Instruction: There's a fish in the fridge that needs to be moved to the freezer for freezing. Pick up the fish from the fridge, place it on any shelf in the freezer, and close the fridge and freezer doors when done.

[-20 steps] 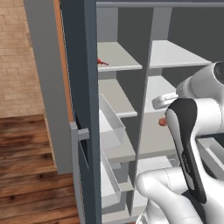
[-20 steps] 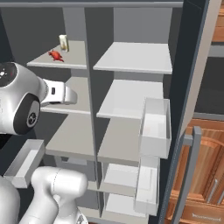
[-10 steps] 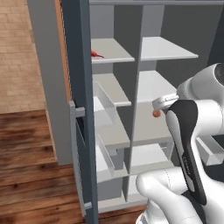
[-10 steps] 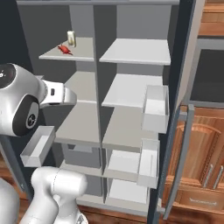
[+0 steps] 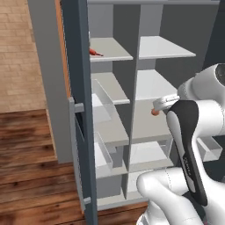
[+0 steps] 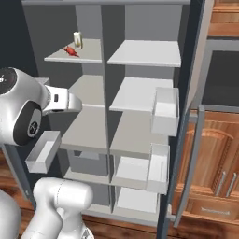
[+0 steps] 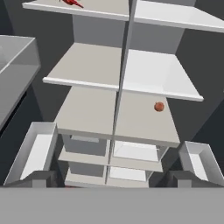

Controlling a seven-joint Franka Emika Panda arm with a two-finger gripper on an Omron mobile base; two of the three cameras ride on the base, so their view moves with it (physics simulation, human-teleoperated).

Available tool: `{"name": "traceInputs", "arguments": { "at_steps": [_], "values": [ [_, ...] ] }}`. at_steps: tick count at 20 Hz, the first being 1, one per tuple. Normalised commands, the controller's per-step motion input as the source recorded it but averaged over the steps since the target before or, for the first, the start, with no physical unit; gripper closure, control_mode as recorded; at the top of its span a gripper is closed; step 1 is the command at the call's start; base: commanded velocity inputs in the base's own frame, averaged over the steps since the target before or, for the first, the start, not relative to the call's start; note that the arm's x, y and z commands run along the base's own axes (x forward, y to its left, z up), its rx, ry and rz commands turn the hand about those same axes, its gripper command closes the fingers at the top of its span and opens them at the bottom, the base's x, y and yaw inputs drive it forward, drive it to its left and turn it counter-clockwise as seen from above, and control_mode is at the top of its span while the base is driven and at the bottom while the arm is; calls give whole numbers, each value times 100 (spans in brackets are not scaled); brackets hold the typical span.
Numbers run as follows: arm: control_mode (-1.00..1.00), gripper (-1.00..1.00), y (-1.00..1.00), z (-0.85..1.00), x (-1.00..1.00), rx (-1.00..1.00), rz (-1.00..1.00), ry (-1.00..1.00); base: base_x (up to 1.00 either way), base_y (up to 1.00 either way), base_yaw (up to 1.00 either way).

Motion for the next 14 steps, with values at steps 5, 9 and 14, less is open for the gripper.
{"name": "traceInputs", "arguments": {
  "at_steps": [5, 9, 14],
  "values": [
    [100, -100, 0, 0, 0, 0, 0, 0, -1, -38, 0],
    [100, -100, 0, 0, 0, 0, 0, 0, 0, -17, 0],
    [100, -100, 0, 0, 0, 0, 0, 0, -23, -1, 0]
  ]
}}
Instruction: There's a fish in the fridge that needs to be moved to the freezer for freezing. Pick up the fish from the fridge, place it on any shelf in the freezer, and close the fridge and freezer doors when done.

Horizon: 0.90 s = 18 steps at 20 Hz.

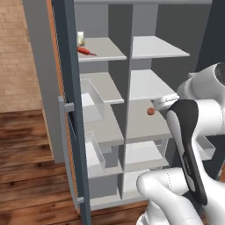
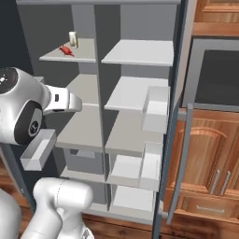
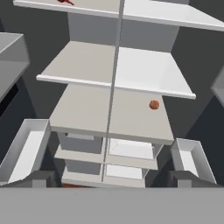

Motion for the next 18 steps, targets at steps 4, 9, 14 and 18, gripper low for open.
{"name": "traceInputs", "arguments": {
  "at_steps": [4, 9, 14, 18],
  "values": [
    [100, -100, 0, 0, 0, 0, 0, 0, -43, 0, 0],
    [100, -100, 0, 0, 0, 0, 0, 0, -20, 0, 0],
    [-100, -100, 0, 0, -6, 0, 0, 0, -4, 0, 0],
    [-100, -100, -7, 0, -55, 0, 0, -7, 0, 0, 0]
  ]
}}
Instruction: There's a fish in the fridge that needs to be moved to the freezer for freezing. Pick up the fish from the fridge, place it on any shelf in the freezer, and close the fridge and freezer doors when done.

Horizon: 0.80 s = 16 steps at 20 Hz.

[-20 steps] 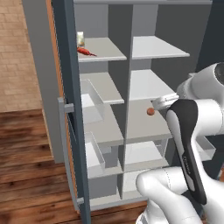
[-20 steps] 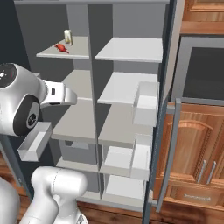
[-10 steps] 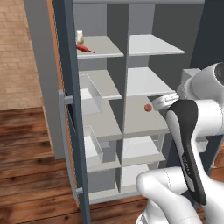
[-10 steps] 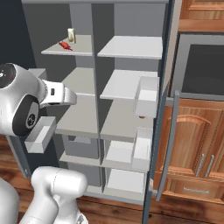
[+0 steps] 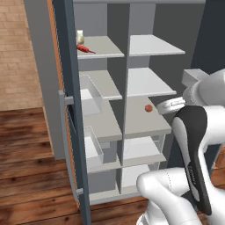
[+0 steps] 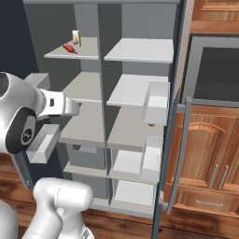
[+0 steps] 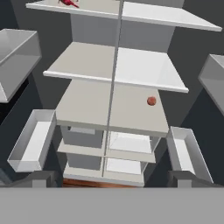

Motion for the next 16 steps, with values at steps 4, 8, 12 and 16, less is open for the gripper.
{"name": "traceInputs", "arguments": {
  "at_steps": [4, 8, 12, 16],
  "values": [
    [-100, -100, -44, 0, -54, 0, 0, -13, 0, 0, 0],
    [-100, -100, -73, -1, -56, 0, 0, -16, 0, 0, 0],
    [-100, -100, -70, -20, -14, 2, 5, -17, 0, 0, 0],
    [-100, -100, -82, -19, 1, 5, 8, -12, 0, 0, 0]
  ]
}}
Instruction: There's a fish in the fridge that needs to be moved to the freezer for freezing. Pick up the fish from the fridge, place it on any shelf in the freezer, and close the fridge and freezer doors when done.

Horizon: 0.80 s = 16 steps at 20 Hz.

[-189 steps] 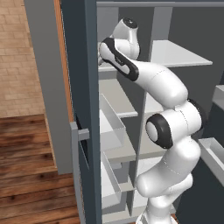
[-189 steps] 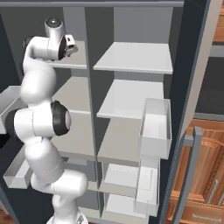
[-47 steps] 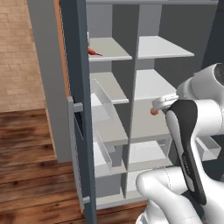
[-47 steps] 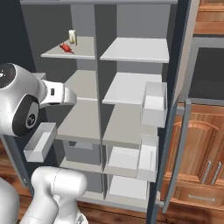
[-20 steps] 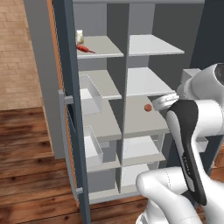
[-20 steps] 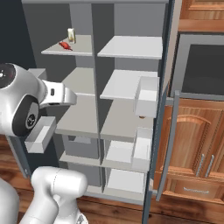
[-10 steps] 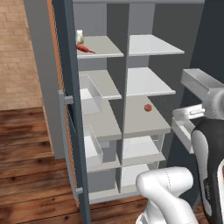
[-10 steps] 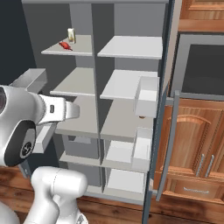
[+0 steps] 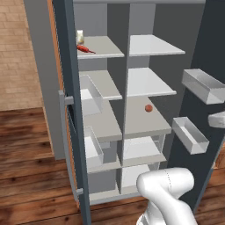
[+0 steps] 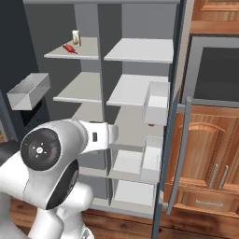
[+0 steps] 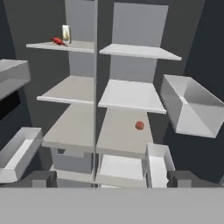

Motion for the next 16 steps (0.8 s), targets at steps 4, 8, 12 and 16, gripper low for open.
{"name": "traceInputs", "arguments": {
  "at_steps": [4, 8, 12, 16],
  "values": [
    [-100, -100, -85, -29, 6, 2, 10, -22, 0, 0, 0],
    [-100, -100, -53, -28, 3, 0, 8, -21, 0, 0, 0],
    [-100, -100, -59, -19, 18, 1, 5, -11, 0, 0, 0],
    [-100, -100, -56, -35, 24, 1, 7, -1, 0, 0, 0]
  ]
}}
